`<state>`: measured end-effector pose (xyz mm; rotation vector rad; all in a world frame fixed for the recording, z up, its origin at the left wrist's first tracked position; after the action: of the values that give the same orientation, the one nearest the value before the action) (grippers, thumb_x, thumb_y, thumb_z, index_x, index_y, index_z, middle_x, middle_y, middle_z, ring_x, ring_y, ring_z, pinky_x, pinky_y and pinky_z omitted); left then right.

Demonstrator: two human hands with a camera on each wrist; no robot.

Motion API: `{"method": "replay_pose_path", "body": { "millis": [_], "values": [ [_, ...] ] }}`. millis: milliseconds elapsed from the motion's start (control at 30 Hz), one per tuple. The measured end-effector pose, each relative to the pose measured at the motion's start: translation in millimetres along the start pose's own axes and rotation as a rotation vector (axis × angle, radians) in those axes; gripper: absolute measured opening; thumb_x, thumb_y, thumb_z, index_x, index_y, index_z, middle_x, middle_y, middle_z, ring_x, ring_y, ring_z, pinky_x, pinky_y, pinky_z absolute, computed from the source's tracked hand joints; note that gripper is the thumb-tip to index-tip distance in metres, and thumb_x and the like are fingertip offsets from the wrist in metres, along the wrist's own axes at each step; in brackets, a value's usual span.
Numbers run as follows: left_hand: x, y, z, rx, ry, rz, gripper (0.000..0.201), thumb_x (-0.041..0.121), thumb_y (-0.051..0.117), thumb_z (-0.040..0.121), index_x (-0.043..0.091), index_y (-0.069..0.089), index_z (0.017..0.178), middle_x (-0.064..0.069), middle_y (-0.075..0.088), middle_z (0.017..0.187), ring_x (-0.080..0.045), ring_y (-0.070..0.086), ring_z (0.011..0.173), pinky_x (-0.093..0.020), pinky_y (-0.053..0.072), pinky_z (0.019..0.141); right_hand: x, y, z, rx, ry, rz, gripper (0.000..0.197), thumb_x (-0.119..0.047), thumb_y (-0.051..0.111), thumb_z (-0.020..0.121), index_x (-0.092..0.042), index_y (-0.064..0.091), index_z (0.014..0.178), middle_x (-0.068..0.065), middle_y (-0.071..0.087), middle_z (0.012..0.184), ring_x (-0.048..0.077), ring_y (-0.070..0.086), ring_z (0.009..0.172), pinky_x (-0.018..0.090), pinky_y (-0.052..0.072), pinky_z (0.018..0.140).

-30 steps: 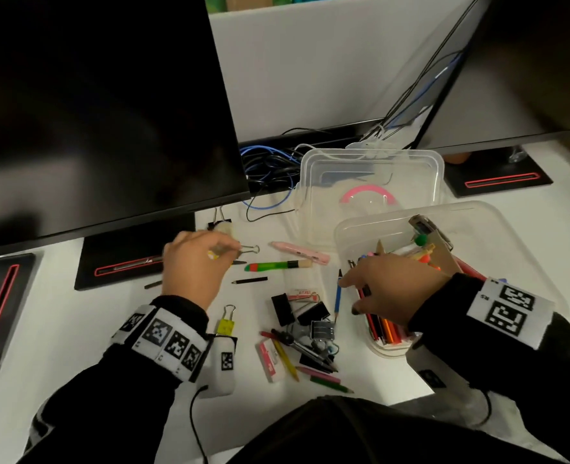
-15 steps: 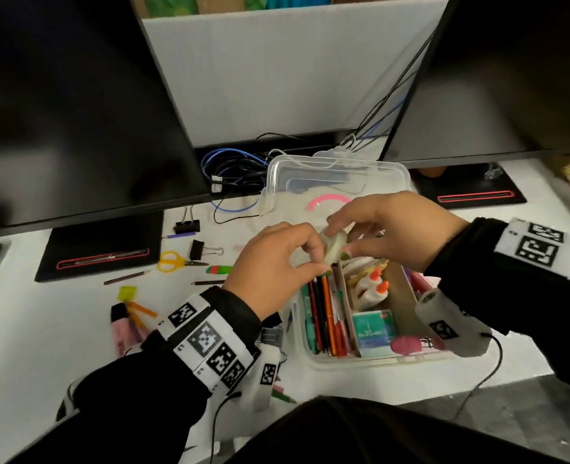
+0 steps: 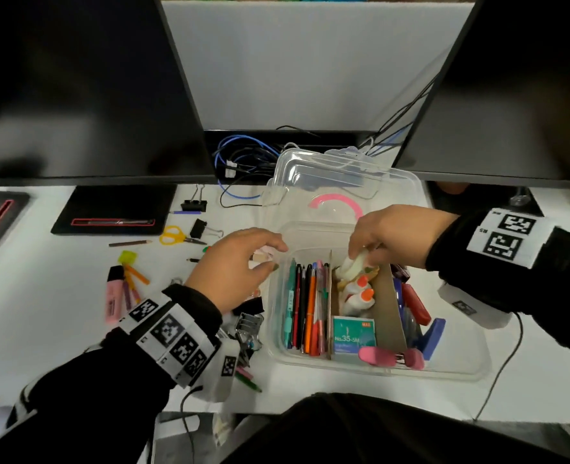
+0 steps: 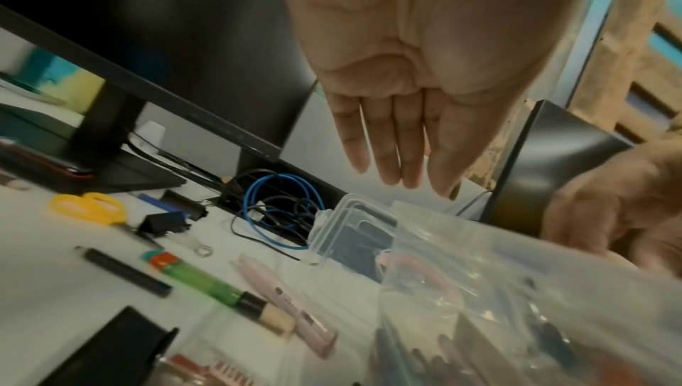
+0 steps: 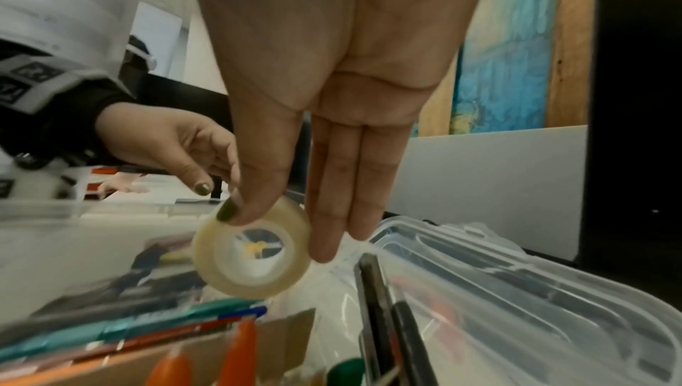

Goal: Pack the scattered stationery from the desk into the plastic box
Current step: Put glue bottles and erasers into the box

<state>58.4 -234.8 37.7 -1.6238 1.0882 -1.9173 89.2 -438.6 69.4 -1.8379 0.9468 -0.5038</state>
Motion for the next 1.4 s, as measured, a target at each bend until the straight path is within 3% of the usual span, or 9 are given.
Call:
{"method": "replay_pose_path", "body": {
  "millis": [133, 367, 500, 700, 867, 967, 1200, 1300, 1400],
  "values": [
    [-16.3, 9.4, -4.1, -0.089, -0.098, 0.004, 0.042, 0.011, 0.059, 0.089, 0.036, 0.057, 0.123, 0.027, 0.039, 0.129, 0.013, 0.034, 0.114, 0.013, 0.014, 0.082, -7.9, 20.0, 13.8, -0.133, -0.042, -0.155, 0.033, -0.024, 0.049, 0.094, -0.029, 0.052, 0.127, -0.003, 0.051, 0.122, 0.017, 0.050, 0.110, 0.025, 0.042, 0.089],
    [-18.0, 19.8, -9.0, -0.111, -0.193, -0.145, 0.048, 0.004, 0.042, 0.094, 0.032, 0.049, 0.133, 0.017, 0.040, 0.142, 0.016, 0.025, 0.123, 0.013, 0.008, 0.089, -16.6, 44.1, 41.9, -0.226, -0.174, -0.493, 0.031, -0.019, 0.048, 0.094, -0.021, 0.053, 0.125, 0.003, 0.050, 0.118, 0.023, 0.055, 0.101, 0.027, 0.040, 0.072],
    [-18.8, 22.5, -9.2, -0.079, -0.211, -0.149, 0.040, 0.023, 0.053, 0.093, 0.036, 0.050, 0.131, 0.019, 0.040, 0.142, 0.020, 0.023, 0.121, 0.011, 0.008, 0.089, -19.1, 47.9, 54.6, -0.218, -0.234, -0.560, 0.028, -0.024, 0.045, 0.094, -0.010, 0.057, 0.116, 0.004, 0.053, 0.079, 0.014, 0.051, 0.065, 0.024, 0.043, 0.058],
    [-22.7, 20.6, -10.7, -0.047, -0.280, -0.157, 0.037, 0.030, 0.054, 0.092, 0.045, 0.052, 0.126, 0.011, 0.040, 0.145, 0.010, 0.032, 0.128, -0.003, 0.018, 0.094, -27.2, 54.5, 54.1, -0.309, -0.194, -0.507, 0.033, -0.016, 0.034, 0.099, -0.009, 0.053, 0.125, 0.011, 0.055, 0.119, 0.029, 0.055, 0.110, 0.030, 0.042, 0.085],
    [-25.2, 23.1, -11.8, -0.066, -0.297, -0.182, 0.037, 0.031, 0.054, 0.091, 0.049, 0.051, 0.124, 0.007, 0.039, 0.146, 0.002, 0.036, 0.130, -0.010, 0.021, 0.097, -25.3, 58.8, 55.7, -0.299, -0.149, -0.458, 0.028, -0.013, 0.047, 0.094, -0.011, 0.057, 0.121, 0.010, 0.060, 0.117, 0.029, 0.060, 0.104, 0.038, 0.052, 0.089],
    [-27.9, 24.6, -10.5, -0.057, -0.295, -0.218, 0.036, 0.031, 0.055, 0.091, 0.050, 0.053, 0.121, 0.006, 0.042, 0.144, 0.006, 0.036, 0.129, -0.009, 0.022, 0.098, -19.8, 57.7, 58.2, -0.276, -0.102, -0.370, 0.027, -0.020, 0.048, 0.094, -0.014, 0.061, 0.118, 0.007, 0.063, 0.114, 0.027, 0.061, 0.102, 0.034, 0.051, 0.087],
    [-31.8, 25.9, -7.9, -0.037, -0.290, -0.267, 0.034, 0.027, 0.056, 0.091, 0.047, 0.057, 0.118, 0.006, 0.049, 0.138, 0.010, 0.037, 0.127, 0.013, 0.017, 0.080, -13.5, 57.6, 61.1, -0.196, 0.053, -0.267, 0.031, -0.031, 0.055, 0.092, -0.009, 0.061, 0.113, 0.007, 0.062, 0.113, 0.024, 0.060, 0.103, 0.027, 0.041, 0.074],
    [-31.6, 25.1, -7.9, -0.024, -0.293, -0.271, 0.033, 0.027, 0.056, 0.091, 0.048, 0.057, 0.117, 0.009, 0.052, 0.135, 0.010, 0.040, 0.122, 0.013, 0.021, 0.078, -12.6, 63.2, 60.9, -0.181, 0.034, -0.264, 0.031, -0.027, 0.050, 0.095, -0.007, 0.058, 0.116, 0.006, 0.055, 0.121, 0.024, 0.057, 0.107, 0.028, 0.044, 0.083],
    [-30.7, 24.0, -8.5, -0.019, -0.298, -0.271, 0.033, 0.027, 0.056, 0.091, 0.047, 0.058, 0.117, 0.013, 0.054, 0.132, 0.012, 0.043, 0.114, 0.012, 0.026, 0.076, -13.0, 66.6, 58.9, -0.185, 0.025, -0.277, 0.029, -0.023, 0.046, 0.097, -0.006, 0.056, 0.117, 0.007, 0.051, 0.121, 0.024, 0.058, 0.103, 0.028, 0.044, 0.080]
  ]
}}
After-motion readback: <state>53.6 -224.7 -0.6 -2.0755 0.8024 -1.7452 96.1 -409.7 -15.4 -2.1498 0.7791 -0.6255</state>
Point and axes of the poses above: each hand's wrist, its own z-axis towards the middle knuckle, its own y-axis out of the palm, x = y × z, the point moved 5 cm from there along z, towards the middle knuckle
